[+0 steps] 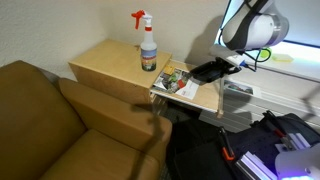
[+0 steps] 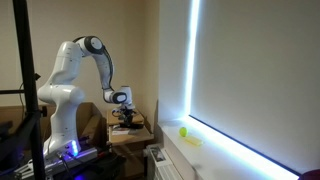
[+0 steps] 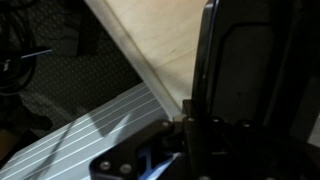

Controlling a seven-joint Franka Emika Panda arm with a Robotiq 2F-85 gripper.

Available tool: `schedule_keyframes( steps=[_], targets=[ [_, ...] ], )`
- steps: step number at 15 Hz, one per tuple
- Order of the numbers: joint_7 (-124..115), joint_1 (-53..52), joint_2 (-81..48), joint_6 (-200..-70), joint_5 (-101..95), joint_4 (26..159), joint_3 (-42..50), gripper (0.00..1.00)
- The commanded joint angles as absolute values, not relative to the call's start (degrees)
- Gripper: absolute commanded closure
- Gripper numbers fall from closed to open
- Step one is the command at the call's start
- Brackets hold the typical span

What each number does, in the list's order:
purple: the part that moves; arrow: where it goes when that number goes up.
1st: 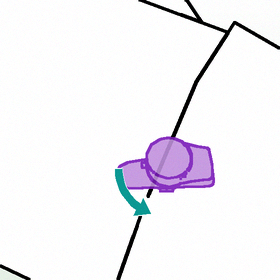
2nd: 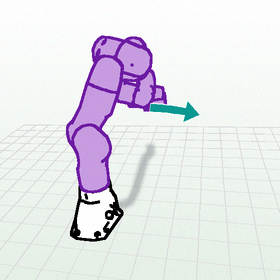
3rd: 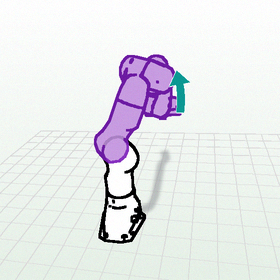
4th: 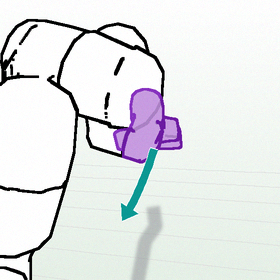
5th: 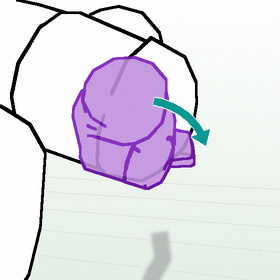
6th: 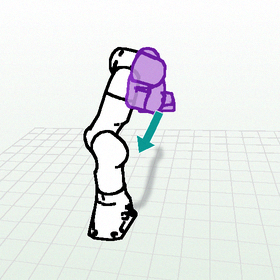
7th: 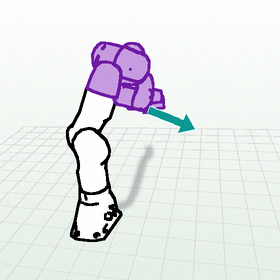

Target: Move the black tray to the window sill then place the green ball on it and close the top tray of the night stand

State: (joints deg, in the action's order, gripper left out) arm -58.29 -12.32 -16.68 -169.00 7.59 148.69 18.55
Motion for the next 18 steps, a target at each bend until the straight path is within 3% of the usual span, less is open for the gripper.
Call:
schedule_keyframes(
  steps=[1, 4, 7, 8, 9, 10, 13, 14, 18],
  targets=[
    [-61.8, -11.9, -6.6, -167.6, -1.5, 156.8, 28.9, 0.99],
    [-61.3, -8.6, -1.2, -168.7, -3.2, 157.0, 38.0, 0.99],
    [-57.6, -7.4, 7.8, -164.0, 2.6, 156.0, 39.4, 0.99],
    [-59.3, -7.7, 1.3, -166.5, 0.5, 155.1, 39.5, 0.97],
    [-58.7, -7.4, 4.0, -165.7, 1.1, 155.0, 39.9, 0.97],
    [-55.6, -0.1, 5.2, -165.1, 5.3, 155.1, 31.8, 0.97],
    [-55.0, 1.8, 2.0, -166.4, 5.7, 154.1, 31.6, 0.99],
    [-57.0, -3.7, 0.2, -168.8, 6.6, 152.4, 37.4, 0.99],
    [-58.9, -6.6, -8.3, -166.7, 28.3, 139.1, 33.7, 0.99]
  ],
)
